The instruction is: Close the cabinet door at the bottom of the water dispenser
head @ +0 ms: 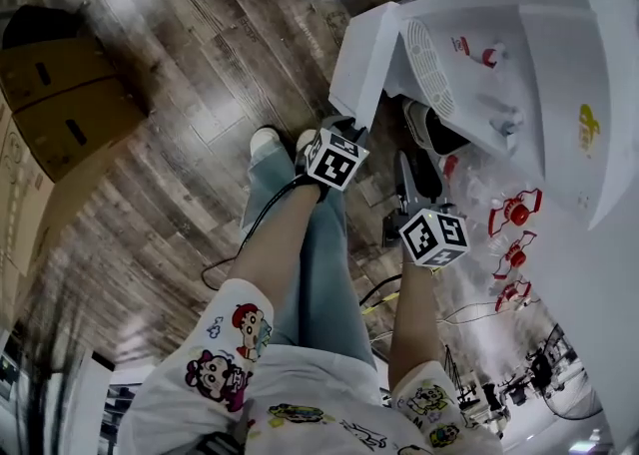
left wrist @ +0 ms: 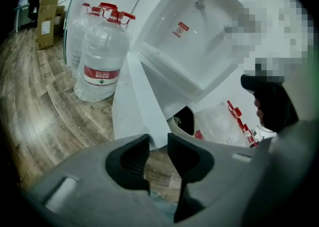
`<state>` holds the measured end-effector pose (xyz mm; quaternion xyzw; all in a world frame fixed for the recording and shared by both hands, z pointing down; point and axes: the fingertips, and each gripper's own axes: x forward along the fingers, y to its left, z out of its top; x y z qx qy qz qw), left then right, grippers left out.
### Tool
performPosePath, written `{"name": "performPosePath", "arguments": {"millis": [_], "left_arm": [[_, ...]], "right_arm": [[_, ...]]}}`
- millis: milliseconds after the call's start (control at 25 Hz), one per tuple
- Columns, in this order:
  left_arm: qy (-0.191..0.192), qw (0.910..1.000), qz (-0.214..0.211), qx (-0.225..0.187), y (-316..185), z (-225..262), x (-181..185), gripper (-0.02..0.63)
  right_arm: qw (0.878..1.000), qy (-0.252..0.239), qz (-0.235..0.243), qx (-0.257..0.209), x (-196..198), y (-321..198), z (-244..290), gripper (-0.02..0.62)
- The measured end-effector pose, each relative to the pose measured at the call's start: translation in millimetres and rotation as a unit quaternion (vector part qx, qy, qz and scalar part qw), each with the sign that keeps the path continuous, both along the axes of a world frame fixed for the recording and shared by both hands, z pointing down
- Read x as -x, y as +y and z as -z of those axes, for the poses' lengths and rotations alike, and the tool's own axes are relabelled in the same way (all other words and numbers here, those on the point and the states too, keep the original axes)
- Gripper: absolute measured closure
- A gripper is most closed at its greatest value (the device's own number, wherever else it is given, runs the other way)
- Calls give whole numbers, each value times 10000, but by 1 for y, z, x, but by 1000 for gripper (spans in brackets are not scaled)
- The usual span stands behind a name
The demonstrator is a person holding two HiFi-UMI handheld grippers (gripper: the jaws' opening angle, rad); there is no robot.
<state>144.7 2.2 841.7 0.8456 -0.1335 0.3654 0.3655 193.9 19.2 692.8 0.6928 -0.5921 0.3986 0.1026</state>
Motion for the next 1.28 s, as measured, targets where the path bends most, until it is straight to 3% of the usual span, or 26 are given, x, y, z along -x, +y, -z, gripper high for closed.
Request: {"name": "performPosePath", "arguments": {"millis": [760, 1280], "left_arm": [[379, 9958, -771, -306, 31, -2, -68, 495], [580, 9815, -1581, -908, 42, -3, -110, 496]], "right_arm": [[9937, 317, -1014, -350, -48, 54, -3, 423], [9828, 512, -1605, -759, -75, 88, -27, 430]]}}
